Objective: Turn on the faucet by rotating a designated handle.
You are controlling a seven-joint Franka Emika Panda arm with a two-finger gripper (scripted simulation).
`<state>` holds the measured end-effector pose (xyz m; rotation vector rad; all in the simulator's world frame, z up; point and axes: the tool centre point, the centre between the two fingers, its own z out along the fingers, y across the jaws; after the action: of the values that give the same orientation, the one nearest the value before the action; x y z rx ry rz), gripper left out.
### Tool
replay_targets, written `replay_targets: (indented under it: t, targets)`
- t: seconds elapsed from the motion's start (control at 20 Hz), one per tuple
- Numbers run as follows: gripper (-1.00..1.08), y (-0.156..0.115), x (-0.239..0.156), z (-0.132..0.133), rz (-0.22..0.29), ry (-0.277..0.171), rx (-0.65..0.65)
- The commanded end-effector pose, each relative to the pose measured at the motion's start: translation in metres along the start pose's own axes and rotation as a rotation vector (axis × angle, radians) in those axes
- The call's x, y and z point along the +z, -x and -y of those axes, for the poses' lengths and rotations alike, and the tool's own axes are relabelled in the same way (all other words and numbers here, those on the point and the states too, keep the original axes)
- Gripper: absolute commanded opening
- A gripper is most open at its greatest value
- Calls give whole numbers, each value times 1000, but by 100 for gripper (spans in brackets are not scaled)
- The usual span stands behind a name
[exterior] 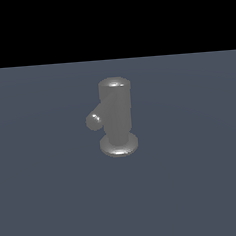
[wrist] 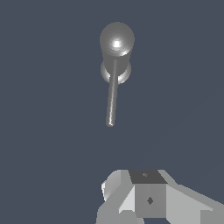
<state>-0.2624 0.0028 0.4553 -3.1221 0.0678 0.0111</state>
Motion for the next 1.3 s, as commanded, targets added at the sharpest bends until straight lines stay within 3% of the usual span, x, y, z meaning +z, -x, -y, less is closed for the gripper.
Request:
replay_targets:
  t: [0.0,0.8,1.25]
  targets:
    - [-100,-1,17,5,0,1,7]
    - [-100,-15,152,48,-5,12,63]
    - [-100,-23,207,66,-7,16,83]
